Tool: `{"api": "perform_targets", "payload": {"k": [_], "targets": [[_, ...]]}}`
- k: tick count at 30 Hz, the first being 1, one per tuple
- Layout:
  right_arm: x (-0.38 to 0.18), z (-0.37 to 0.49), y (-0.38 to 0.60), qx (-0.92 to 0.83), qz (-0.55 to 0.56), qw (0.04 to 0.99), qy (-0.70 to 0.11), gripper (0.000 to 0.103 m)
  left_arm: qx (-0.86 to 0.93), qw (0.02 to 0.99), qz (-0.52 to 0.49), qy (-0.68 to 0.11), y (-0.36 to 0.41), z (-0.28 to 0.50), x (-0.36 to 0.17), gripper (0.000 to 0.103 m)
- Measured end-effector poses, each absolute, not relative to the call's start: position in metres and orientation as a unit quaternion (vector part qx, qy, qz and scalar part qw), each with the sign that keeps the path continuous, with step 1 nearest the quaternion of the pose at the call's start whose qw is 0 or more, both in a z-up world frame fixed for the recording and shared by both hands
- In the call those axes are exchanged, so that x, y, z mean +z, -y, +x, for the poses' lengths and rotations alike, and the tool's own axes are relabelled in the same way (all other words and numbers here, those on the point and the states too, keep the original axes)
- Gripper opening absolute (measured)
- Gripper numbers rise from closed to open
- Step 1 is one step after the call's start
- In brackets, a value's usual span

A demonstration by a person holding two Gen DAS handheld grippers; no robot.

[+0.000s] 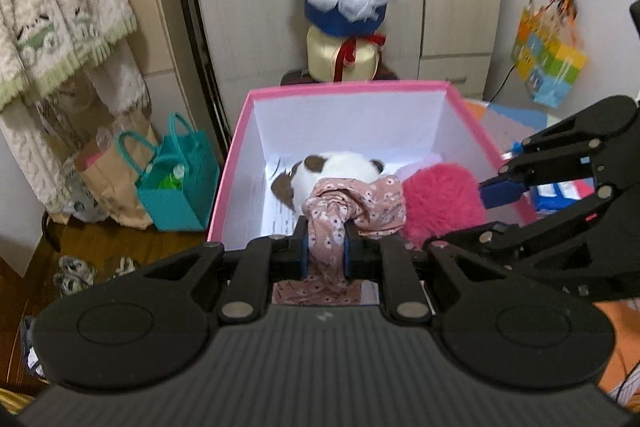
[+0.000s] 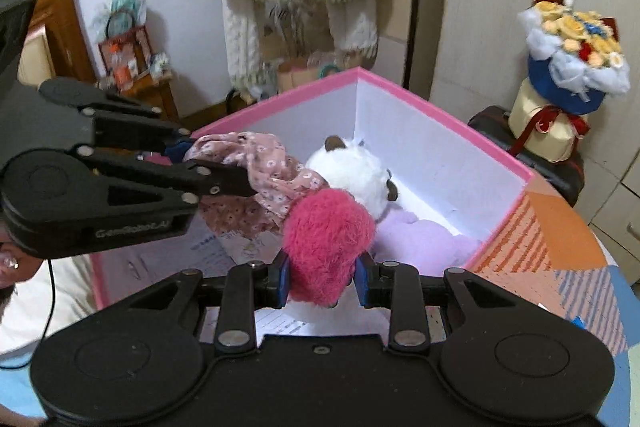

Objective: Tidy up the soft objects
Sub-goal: 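Lift and carry the pom-pom and floral cloth with both grippers over the pink box, then open both grippers to release the pom-pom and floral cloth into the box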

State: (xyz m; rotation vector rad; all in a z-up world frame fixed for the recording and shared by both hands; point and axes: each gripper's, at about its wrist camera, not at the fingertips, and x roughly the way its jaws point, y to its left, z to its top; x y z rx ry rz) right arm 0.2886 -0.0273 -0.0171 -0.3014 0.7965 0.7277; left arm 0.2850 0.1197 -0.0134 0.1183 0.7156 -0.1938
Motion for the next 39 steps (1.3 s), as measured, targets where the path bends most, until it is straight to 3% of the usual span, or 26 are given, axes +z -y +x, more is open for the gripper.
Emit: {"api": "perform_targets", "payload": {"k": [8, 10, 11, 12, 16, 20, 25, 33, 36, 39], "targets": [[-0.033, 0.291, 0.012, 0.325, -0.186, 0.858, -0.352, 0.039, -0.078, 0.923, 0.049, -0.375, -0.128, 0.306, -0.030, 0.017], [-0.032, 0.289, 0.010, 0.323, -0.194, 0.858, -0.350, 0.041, -0.074, 0.923, 0.049, -0.375, -0.129, 0.306, -0.030, 0.022], [-0.032, 0.289, 0.009, 0.322, -0.197, 0.856, -0.353, 0.044, -0.071, 0.923, 0.049, -0.375, -0.129, 0.307, -0.030, 0.030], [-0.031, 0.288, 0.009, 0.321, -0.200, 0.855, -0.355, 0.051, -0.067, 0.925, 0.052, -0.372, -0.129, 0.305, -0.029, 0.037], [-0.026, 0.276, 0.012, 0.308, -0.222, 0.858, -0.347, 0.079, -0.066, 0.930, 0.064, -0.356, -0.128, 0.293, -0.019, 0.047], [-0.016, 0.258, 0.022, 0.304, -0.216, 0.864, -0.338, 0.080, -0.069, 0.935, 0.069, -0.340, -0.129, 0.276, -0.005, 0.063], [-0.004, 0.238, 0.033, 0.315, -0.200, 0.865, -0.336, 0.081, -0.080, 0.938, 0.086, -0.327, -0.125, 0.250, 0.011, 0.070], [0.020, 0.197, 0.045, 0.330, -0.186, 0.864, -0.332, 0.081, -0.119, 0.932, 0.088, -0.331, -0.120, 0.210, 0.031, 0.072], [0.029, 0.180, 0.047, 0.329, -0.194, 0.865, -0.326, 0.082, -0.123, 0.935, 0.091, -0.321, -0.116, 0.192, 0.037, 0.081], [0.036, 0.164, 0.050, 0.332, -0.201, 0.865, -0.319, 0.084, -0.128, 0.937, 0.106, -0.308, -0.110, 0.173, 0.044, 0.081]]}}
